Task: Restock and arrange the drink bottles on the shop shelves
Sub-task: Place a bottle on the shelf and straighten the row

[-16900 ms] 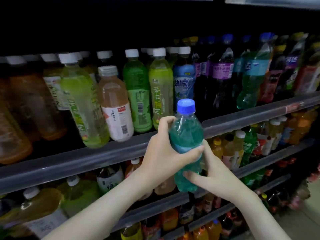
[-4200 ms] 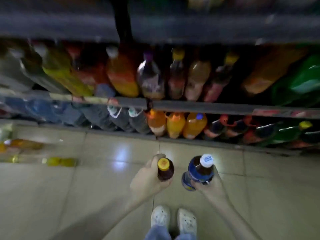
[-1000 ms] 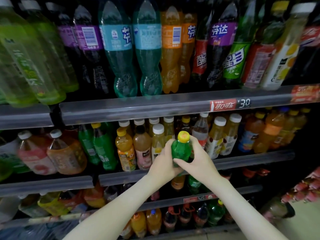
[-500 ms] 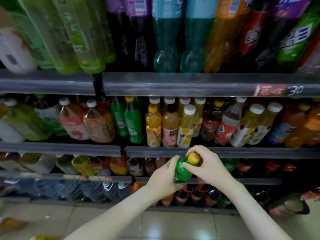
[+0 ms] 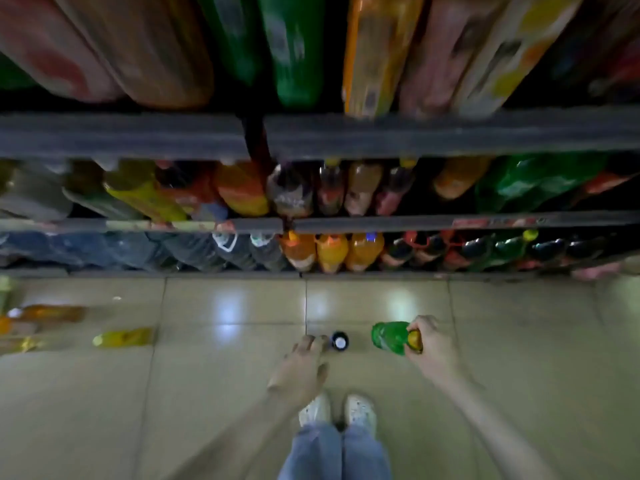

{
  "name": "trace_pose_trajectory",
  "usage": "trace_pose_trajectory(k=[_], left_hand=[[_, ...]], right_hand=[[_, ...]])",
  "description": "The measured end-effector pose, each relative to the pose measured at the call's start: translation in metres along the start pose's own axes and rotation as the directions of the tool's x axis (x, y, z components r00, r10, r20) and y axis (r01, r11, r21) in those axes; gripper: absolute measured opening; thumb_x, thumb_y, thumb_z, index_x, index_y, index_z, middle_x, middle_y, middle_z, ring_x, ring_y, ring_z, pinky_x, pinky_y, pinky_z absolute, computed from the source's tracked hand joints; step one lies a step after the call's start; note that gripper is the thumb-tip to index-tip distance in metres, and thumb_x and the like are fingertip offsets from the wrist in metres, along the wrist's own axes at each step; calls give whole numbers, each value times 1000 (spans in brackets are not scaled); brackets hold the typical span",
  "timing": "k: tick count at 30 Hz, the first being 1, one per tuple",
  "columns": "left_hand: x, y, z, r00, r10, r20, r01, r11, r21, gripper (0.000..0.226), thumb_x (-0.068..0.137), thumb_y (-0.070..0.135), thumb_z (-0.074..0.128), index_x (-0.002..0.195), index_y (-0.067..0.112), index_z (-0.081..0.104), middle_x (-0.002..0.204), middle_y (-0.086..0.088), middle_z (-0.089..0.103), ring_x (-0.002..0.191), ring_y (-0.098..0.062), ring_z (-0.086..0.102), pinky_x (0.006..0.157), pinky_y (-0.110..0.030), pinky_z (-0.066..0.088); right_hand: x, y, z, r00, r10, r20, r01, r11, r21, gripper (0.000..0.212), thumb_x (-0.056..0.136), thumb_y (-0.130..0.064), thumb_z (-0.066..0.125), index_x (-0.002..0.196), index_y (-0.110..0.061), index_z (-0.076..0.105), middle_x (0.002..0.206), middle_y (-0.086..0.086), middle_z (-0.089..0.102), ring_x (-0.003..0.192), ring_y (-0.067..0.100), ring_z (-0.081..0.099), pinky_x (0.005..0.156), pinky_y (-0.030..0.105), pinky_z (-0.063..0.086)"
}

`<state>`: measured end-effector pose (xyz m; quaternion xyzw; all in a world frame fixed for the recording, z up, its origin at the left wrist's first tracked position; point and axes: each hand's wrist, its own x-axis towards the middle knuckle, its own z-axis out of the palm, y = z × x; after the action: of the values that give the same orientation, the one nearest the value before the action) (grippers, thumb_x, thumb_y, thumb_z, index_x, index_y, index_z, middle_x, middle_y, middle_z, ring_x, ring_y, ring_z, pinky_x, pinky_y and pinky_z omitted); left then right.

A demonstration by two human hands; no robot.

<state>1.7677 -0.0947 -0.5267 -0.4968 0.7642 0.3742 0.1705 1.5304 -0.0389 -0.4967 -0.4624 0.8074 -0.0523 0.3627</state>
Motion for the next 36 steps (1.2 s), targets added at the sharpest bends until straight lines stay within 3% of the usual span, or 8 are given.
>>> trace_pose_trajectory(k=[4, 11, 19, 21, 24, 29, 32, 36], left_hand=[[55, -40, 91, 998, -53, 35, 53, 999, 5, 48, 91, 24, 45, 138, 17, 37, 141, -7, 38, 111, -31, 54, 90, -37, 46], [149, -88, 226, 994, -111, 18, 112, 992, -53, 54, 91, 17, 47, 143, 20, 31, 146, -4, 28, 117, -31, 48, 92, -41, 45], [176, -103, 263, 991, -134, -12, 132, 987, -97, 56, 92, 14, 47, 145, 20, 31, 143, -4, 33, 121, -27, 44, 86, -37, 46], [168, -92, 244, 991, -132, -24, 128, 985, -119, 52, 91, 13, 47, 142, 17, 37, 143, -4, 35, 123, -28, 44, 90, -38, 46], [151, -62, 192, 991, -95, -93, 78, 982, -171, 47, 92, 12, 48, 137, 16, 42, 142, -4, 38, 123, -26, 45, 93, -33, 42], [112, 14, 45, 957, -15, -290, -49, 976, -212, 41, 95, 12, 46, 136, 15, 44, 139, -5, 43, 103, -33, 57, 77, -37, 45], [77, 60, -44, 849, 74, -523, -223, 948, -227, 34, 91, 12, 48, 124, 12, 56, 118, -9, 56, 96, -32, 58, 72, -37, 50], [25, 114, -156, 597, 195, -778, -435, 894, -109, 31, 90, 23, 42, 114, 15, 59, 105, 0, 60, 90, -18, 59, 74, -24, 47]], right_hand=[[52, 71, 97, 989, 133, 58, -131, 991, -42, 34, 78, -6, 71, 108, 1, 58, 113, 18, 54, 94, 37, 60, 71, 31, 38], [139, 167, 252, 974, 184, 133, -172, 980, -102, 32, 86, 0, 58, 116, 2, 49, 122, 16, 46, 103, 36, 56, 82, 32, 41], [170, 178, 323, 977, 178, 118, -154, 970, -190, 43, 93, -19, 57, 129, -5, 37, 134, 12, 37, 118, 30, 46, 78, 38, 45], [165, 170, 310, 952, 239, 190, -183, 944, -274, 53, 95, -23, 55, 138, -8, 29, 139, 11, 33, 124, 28, 40, 84, 39, 46], [149, 135, 262, 924, 304, 231, -254, 941, -222, 71, 93, -32, 58, 148, -10, 18, 146, 10, 28, 130, 29, 36, 94, 41, 43], [112, 30, 119, 998, 55, 34, -57, 996, 64, 57, 96, -26, 52, 146, -11, 28, 145, 8, 34, 126, 27, 44, 94, 39, 45], [82, -39, 16, 969, -92, -229, 145, 963, 228, 39, 92, -15, 58, 130, -10, 50, 125, 11, 54, 107, 27, 59, 85, 31, 46], [34, -123, -110, 818, -256, -515, 437, 859, 268, 23, 90, -11, 60, 113, -16, 61, 107, 1, 63, 91, 12, 62, 83, 24, 47]])
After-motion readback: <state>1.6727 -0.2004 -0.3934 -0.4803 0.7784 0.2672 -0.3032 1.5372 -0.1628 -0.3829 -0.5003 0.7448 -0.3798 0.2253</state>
